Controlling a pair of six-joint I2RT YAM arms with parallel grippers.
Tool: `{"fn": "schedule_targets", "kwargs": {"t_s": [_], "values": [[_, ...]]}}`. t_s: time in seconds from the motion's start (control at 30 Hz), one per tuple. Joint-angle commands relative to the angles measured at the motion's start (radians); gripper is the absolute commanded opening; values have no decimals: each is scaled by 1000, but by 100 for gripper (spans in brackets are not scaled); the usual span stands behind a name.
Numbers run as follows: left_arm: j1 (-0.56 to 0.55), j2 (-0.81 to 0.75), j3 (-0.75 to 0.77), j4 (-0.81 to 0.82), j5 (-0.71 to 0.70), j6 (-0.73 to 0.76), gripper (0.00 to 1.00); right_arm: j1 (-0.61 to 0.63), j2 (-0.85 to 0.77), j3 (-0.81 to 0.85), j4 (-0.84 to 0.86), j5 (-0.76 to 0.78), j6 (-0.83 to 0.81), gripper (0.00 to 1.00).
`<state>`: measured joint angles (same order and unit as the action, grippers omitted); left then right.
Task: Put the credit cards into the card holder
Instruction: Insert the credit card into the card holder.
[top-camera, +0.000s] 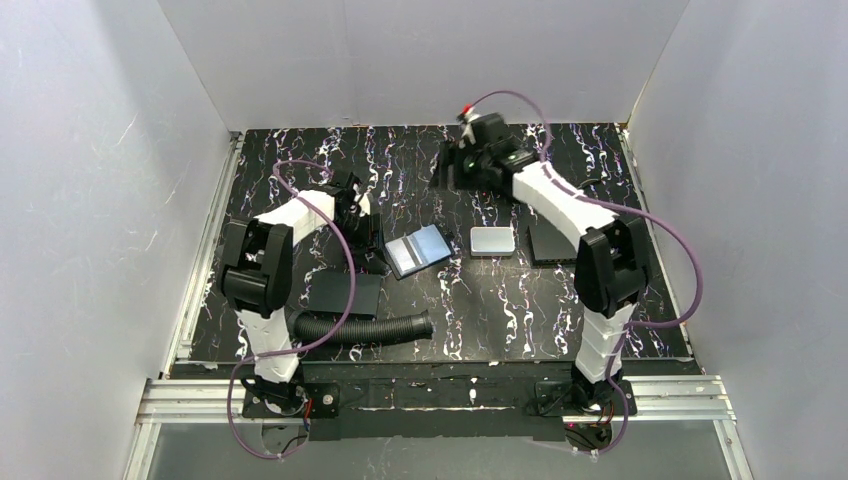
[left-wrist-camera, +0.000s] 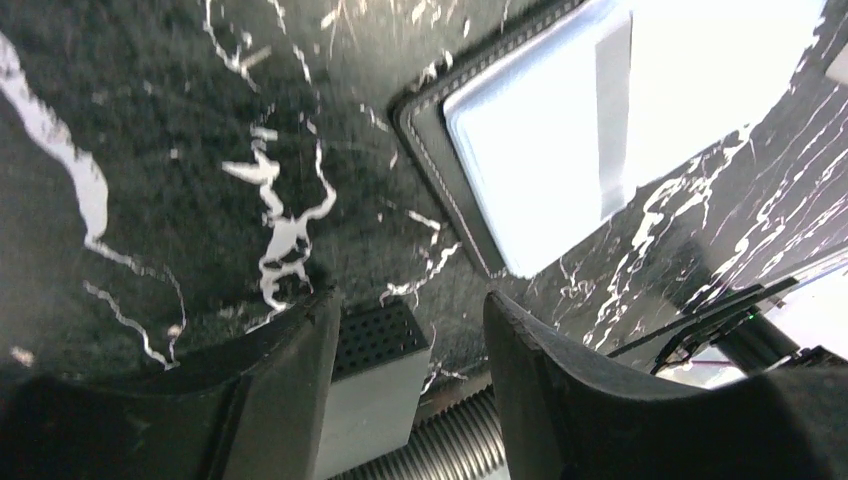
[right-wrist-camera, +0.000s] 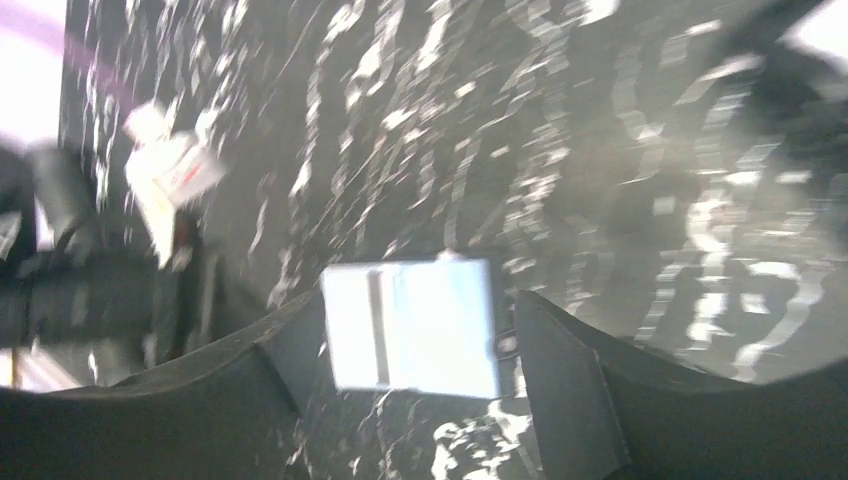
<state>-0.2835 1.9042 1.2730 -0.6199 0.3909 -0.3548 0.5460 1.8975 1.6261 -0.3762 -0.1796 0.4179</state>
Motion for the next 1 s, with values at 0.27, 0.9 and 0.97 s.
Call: {"fn": "schedule_targets", "kwargs": {"t_s": [0.27,0.9,0.97], "values": [[-32,-281,-114,-2,56,47,57,-284,167,224,83,120,163,86],[-78,-341,-117,5,80,70,67,-294,363,344,142,95,263,91],[-77,-343,-113,-1,75,73,67,-294,365,339,146,110,269,91]]}}
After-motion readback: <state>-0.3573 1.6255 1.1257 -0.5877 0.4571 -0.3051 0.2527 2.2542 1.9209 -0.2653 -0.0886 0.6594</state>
